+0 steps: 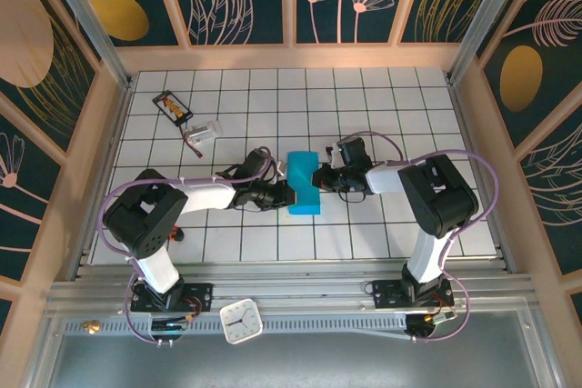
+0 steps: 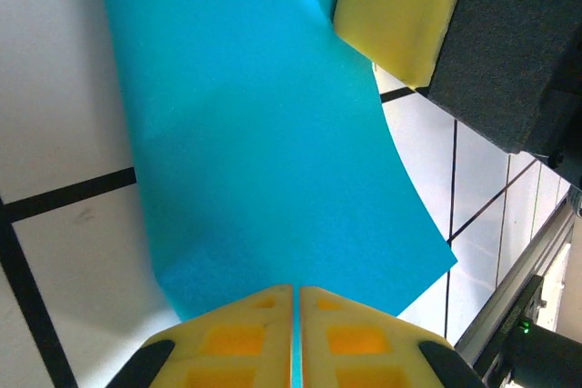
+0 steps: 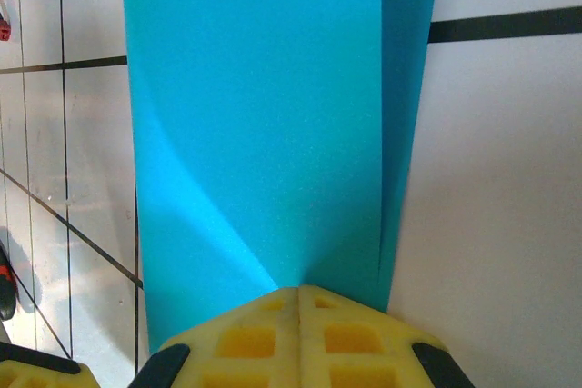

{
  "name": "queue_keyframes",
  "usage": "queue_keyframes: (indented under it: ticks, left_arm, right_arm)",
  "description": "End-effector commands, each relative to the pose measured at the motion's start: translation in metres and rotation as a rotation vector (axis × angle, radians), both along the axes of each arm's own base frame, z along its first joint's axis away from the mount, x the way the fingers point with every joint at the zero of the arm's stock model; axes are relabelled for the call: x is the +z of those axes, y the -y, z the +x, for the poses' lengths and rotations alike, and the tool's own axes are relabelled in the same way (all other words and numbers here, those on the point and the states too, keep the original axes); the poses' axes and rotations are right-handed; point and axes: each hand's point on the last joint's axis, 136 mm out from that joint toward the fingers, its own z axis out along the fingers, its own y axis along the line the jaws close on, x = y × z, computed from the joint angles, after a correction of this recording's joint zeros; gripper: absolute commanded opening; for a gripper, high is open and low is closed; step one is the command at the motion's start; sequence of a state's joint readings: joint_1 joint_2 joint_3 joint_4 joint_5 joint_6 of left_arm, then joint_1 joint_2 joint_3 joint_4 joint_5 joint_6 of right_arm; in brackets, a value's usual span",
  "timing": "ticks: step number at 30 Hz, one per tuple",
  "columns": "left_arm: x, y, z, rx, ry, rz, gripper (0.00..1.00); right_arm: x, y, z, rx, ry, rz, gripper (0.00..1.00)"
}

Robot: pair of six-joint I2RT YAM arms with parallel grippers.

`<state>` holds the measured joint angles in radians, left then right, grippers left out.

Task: Fold a paper plane with a square sheet of paper (pick it up from the middle)
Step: First fold the square sheet of paper in half at the center of the table.

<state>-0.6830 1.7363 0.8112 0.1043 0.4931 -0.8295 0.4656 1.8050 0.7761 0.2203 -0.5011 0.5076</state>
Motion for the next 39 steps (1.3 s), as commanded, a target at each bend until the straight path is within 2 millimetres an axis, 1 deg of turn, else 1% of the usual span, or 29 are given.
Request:
queue_keyframes:
  ticks: [1, 5, 8, 10, 11, 12, 14, 16, 20, 22, 26, 30, 32, 34, 36, 39]
  left_arm:
    - [-0.017, -0.006, -0.008, -0.005, -0.039, 0.037, 0.1]
    - [-0.038, -0.017, -0.019, -0.02, -0.083, 0.105, 0.09]
    - [-0.044, -0.024, -0.023, -0.027, -0.09, 0.14, 0.09]
    - [-0.039, -0.025, -0.022, -0.031, -0.074, 0.145, 0.09]
    - [-0.033, -0.024, -0.021, -0.035, -0.058, 0.135, 0.1]
    - [-0.026, -0.022, -0.018, -0.035, -0.041, 0.123, 0.11]
    - [-0.015, -0.017, -0.015, -0.035, -0.017, 0.09, 0.16]
    - [-0.009, -0.011, -0.013, -0.034, -0.016, 0.051, 0.18]
    - [-0.001, -0.001, -0.013, -0.032, -0.023, -0.017, 0.17]
    - [-0.003, -0.003, -0.015, -0.036, -0.03, -0.011, 0.15]
    - [-0.017, -0.008, -0.025, -0.052, -0.067, 0.012, 0.1]
    - [-0.03, -0.019, -0.031, -0.056, -0.087, 0.081, 0.06]
    - [-0.041, -0.028, -0.035, -0.058, -0.105, 0.137, 0.06]
    - [-0.046, -0.033, -0.036, -0.054, -0.111, 0.169, 0.06]
    - [-0.04, -0.03, -0.033, -0.059, -0.091, 0.162, 0.06]
    - [-0.02, -0.021, -0.023, -0.059, -0.042, 0.11, 0.07]
  right_arm:
    - [-0.057, 0.038, -0.028, -0.06, -0.155, -0.194, 0.0]
    - [-0.058, 0.037, -0.029, -0.059, -0.159, -0.191, 0.0]
    - [-0.059, 0.038, -0.029, -0.058, -0.159, -0.196, 0.0]
    - [-0.059, 0.038, -0.029, -0.057, -0.159, -0.198, 0.0]
    - [-0.059, 0.038, -0.029, -0.058, -0.158, -0.197, 0.0]
    - [-0.059, 0.038, -0.029, -0.058, -0.157, -0.197, 0.0]
    - [-0.059, 0.039, -0.029, -0.059, -0.157, -0.197, 0.0]
    - [-0.059, 0.038, -0.029, -0.056, -0.159, -0.195, 0.0]
    - [-0.059, 0.038, -0.029, -0.057, -0.159, -0.199, 0.0]
    - [-0.059, 0.039, -0.029, -0.058, -0.157, -0.2, 0.0]
    - [-0.06, 0.041, -0.031, -0.062, -0.161, -0.202, 0.0]
    - [-0.062, 0.041, -0.031, -0.064, -0.165, -0.198, 0.0]
    - [-0.062, 0.041, -0.031, -0.063, -0.165, -0.198, 0.0]
    - [-0.062, 0.041, -0.031, -0.063, -0.164, -0.199, 0.0]
    - [-0.062, 0.041, -0.031, -0.06, -0.163, -0.202, 0.0]
    - [-0.062, 0.041, -0.032, -0.062, -0.163, -0.203, 0.0]
